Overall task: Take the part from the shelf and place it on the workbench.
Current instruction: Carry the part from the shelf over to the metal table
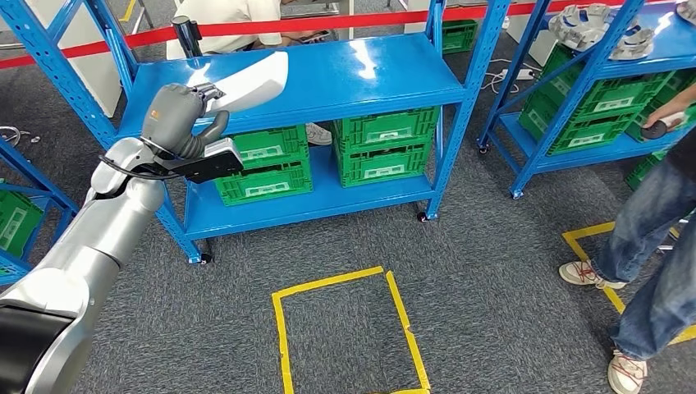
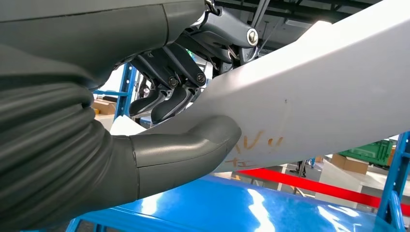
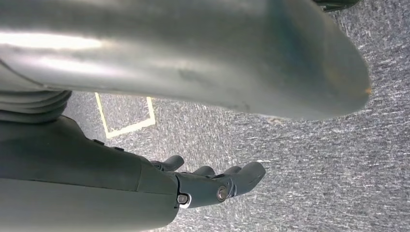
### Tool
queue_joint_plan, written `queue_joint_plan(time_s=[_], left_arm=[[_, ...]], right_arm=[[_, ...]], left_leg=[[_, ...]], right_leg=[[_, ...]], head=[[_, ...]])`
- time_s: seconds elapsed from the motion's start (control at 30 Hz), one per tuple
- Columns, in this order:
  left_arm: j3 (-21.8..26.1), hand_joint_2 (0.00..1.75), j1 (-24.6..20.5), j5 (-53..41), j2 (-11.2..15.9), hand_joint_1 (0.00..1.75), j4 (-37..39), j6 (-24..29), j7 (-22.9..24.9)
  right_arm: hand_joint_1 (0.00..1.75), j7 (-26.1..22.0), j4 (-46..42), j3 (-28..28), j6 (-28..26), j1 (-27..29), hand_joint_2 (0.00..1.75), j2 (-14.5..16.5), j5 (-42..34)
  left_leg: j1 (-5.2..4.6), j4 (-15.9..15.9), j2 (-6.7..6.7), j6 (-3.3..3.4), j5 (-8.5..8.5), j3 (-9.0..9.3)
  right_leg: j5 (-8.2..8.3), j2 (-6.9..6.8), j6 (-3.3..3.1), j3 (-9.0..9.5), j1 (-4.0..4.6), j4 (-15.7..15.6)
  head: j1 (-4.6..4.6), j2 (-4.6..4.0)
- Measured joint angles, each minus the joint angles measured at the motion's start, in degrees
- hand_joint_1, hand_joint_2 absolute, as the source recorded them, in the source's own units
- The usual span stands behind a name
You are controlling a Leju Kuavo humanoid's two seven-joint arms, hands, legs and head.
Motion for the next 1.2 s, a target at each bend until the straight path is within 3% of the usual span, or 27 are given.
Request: queue_joint_plan(time_s=[0.3, 0.43, 0.5, 0.6, 0.63, 0.67, 0.7, 0.77, 0.83, 0.93, 0.97, 1.03, 1.1, 1.13, 1.17, 1.2], left_arm=[[-0.1, 1.75, -0.4, 0.1, 0.1, 1.75, 0.5, -0.6, -0.7], [-0.2, 1.75, -0.6, 0.1, 0.0, 1.75, 0.6, -0.6, -0.7], [-0.3, 1.75, -0.7, 0.2, 0.0, 1.75, 0.6, -0.9, -0.7], [-0.4, 1.75, -0.5, 0.3, 0.3, 1.75, 0.9, -1.4, -0.7], [-0.4, 1.75, -0.2, 0.3, 0.4, 1.75, 1.1, -1.6, -0.7], [-0.5, 1.75, 0.1, 0.3, 0.6, 1.75, 1.3, -1.7, -0.7], [-0.6, 1.75, 0.4, 0.3, 0.8, 1.75, 1.4, -1.9, -0.8], [-0.8, 1.75, 0.7, 0.3, 1.3, 1.75, 1.5, -2.2, -1.0], [-0.9, 1.75, 0.5, 0.5, 1.7, 1.75, 1.5, -2.5, -1.3], [-1.0, 1.75, 0.2, 1.0, 1.8, 1.75, 1.5, -2.5, -1.7], [-1.0, 1.75, 0.0, 1.1, 1.7, 1.75, 1.5, -2.4, -1.7], [-1.0, 1.75, -0.3, 1.2, 1.7, 1.75, 1.6, -2.4, -1.7], [-1.1, 1.75, -0.5, 1.2, 1.8, 1.75, 1.9, -2.5, -1.7], [-1.1, 1.75, -0.5, 1.2, 1.8, 1.75, 2.1, -2.5, -1.6], [-1.1, 1.75, -0.5, 1.3, 1.8, 1.75, 2.2, -2.5, -1.6], [-1.1, 1.75, -0.5, 1.3, 1.8, 1.75, 2.4, -2.5, -1.6]], right_arm=[[0.0, 0.0, 0.0, -0.5, 0.0, 0.0, 0.0, 0.0, -1.1], [0.0, 0.1, 0.0, -0.5, 0.0, 0.0, 0.0, 0.1, -1.2], [0.0, 0.5, 0.0, -0.6, 0.2, 0.0, 0.0, 0.2, -1.1], [0.0, 1.6, 0.1, -0.6, 0.5, 0.4, 0.0, 0.5, -0.9], [0.0, 1.9, 0.1, -0.6, 0.5, 0.5, 0.0, 0.6, -0.8], [0.0, 2.2, 0.2, -0.6, 0.5, 0.7, 0.0, 0.6, -0.8], [0.0, 2.4, 0.2, -0.6, 0.5, 0.7, 0.0, 0.7, -0.8], [0.0, 2.3, 0.2, -0.7, 0.4, 0.7, 0.0, 0.8, -1.2], [0.0, 1.4, 0.3, -1.0, 0.4, 0.6, 0.0, 1.0, -1.8], [0.0, 0.5, 0.3, -1.4, 0.5, 0.6, 0.0, 1.1, -2.4], [0.0, 0.6, 0.3, -1.5, 0.5, 0.6, 0.0, 1.1, -2.4], [0.0, 0.9, 0.3, -1.6, 0.5, 0.4, 0.0, 1.2, -2.6], [0.0, 1.2, 0.3, -1.8, 0.4, 0.3, 0.0, 1.2, -2.7], [0.0, 1.4, 0.3, -1.8, 0.3, 0.4, 0.0, 1.1, -2.8], [0.0, 1.5, 0.3, -1.9, 0.3, 0.4, 0.0, 1.1, -2.8], [0.0, 1.5, 0.3, -2.0, 0.2, 0.4, 0.0, 1.1, -2.9]], left_leg=[[-0.18, 0.3, -0.01, 0.05, 0.03, -0.36], [-0.06, -0.1, 0.22, 0.68, 0.55, -0.32], [0.36, -0.8, 0.67, 1.22, 1.11, -0.28], [0.55, -0.9, 1.3, 1.42, 1.38, -0.68], [0.56, -0.8, 1.53, 1.35, 1.39, -0.8], [0.6, -0.7, 1.81, 1.22, 1.37, -0.91], [0.69, -0.5, 2.13, 1.02, 1.3, -1.01], [0.74, 0.2, 2.75, 0.29, 0.95, -1.26], [0.55, 0.7, 3.24, -0.6, 0.63, -1.45], [0.58, 0.7, 3.86, -1.77, 0.57, -1.46], [0.71, 1.4, 3.5, -2.12, 0.12, -1.74], [0.88, 5.6, 1.91, -2.6, -2.57, -3.55], [0.89, 12.8, 0.62, -2.7, -6.16, -6.57], [0.89, 15.5, 0.37, -2.65, -6.98, -7.76], [0.88, 16.4, 0.24, -2.49, -6.74, -8.15], [0.85, 15.1, 0.09, -2.24, -5.5, -7.53]], right_leg=[[0.2, -0.01, 0.3, -0.24, -0.23, 0.0], [0.33, 0.14, 0.88, -0.33, -0.27, 0.0], [-1.7, 0.29, 1.2, -1.54, -0.24, 2.6], [-7.18, 0.29, 1.61, -5.95, -0.57, 13.1], [-7.86, 0.27, 1.7, -6.76, -0.68, 15.3], [-7.55, 0.21, 1.76, -6.59, -0.77, 15.5], [-6.32, 0.01, 1.79, -5.3, -0.86, 13.4], [-3.67, -1.34, 1.74, -1.31, -0.83, 6.2], [-2.81, -2.16, 1.06, 0.65, -0.65, 2.2], [-2.7, -1.09, -0.36, 0.36, -0.48, 1.9], [-2.55, -0.71, -0.74, 0.32, -0.52, 1.8], [-2.26, 0.1, -1.39, 0.23, -0.69, 1.7], [-2.1, 1.12, -1.73, 0.07, -0.6, 1.7], [-2.03, 1.7, -1.82, 0.0, -0.51, 1.7], [-1.97, 2.31, -1.88, -0.05, -0.41, 1.7], [-1.9, 2.93, -1.89, -0.06, -0.32, 1.7]], head=[[-0.01, 0.0], [-0.01, 0.0], [0.22, 0.0], [0.62, 0.0], [0.66, 0.0], [0.7, 0.0], [0.73, 0.0], [0.83, 0.0], [0.82, 0.0], [0.56, 0.0], [0.51, 0.0], [0.27, 0.0], [0.04, -0.01], [-0.02, -0.01], [-0.05, -0.01], [-0.07, -0.01]])
